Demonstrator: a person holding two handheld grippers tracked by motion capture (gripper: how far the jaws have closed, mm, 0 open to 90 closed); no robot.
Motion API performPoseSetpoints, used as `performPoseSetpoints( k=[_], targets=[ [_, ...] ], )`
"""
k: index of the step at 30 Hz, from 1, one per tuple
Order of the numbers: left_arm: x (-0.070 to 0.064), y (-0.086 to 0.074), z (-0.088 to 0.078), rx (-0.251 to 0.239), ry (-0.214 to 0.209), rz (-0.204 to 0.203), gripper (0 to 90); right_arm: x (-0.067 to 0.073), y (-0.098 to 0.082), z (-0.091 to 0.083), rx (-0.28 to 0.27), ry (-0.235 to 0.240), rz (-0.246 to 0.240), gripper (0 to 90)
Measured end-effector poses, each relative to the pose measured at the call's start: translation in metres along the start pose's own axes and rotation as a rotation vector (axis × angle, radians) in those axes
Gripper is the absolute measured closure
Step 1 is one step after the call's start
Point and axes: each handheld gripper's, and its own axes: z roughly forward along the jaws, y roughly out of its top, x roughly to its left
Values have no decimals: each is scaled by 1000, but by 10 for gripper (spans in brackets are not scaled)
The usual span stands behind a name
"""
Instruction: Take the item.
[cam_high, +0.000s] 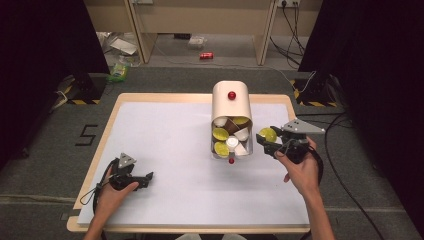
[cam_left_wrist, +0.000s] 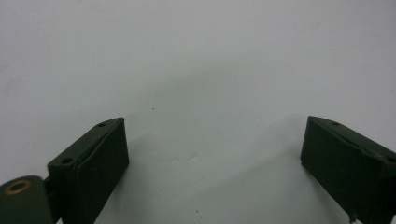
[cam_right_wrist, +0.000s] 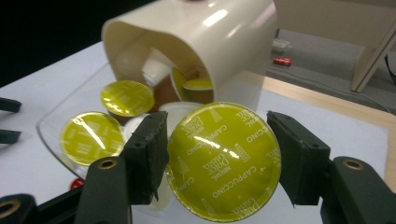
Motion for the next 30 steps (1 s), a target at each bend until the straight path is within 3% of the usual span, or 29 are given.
performPoseSetpoints(
  k=[12, 30],
  targets=[
    [0, 0, 0, 0, 0, -1, 70, -27, -21, 18, 54, -48, 44, 411],
    [0, 0, 0, 1, 0, 0, 69, -45, -49, 49, 142, -71, 77, 411]
  ],
)
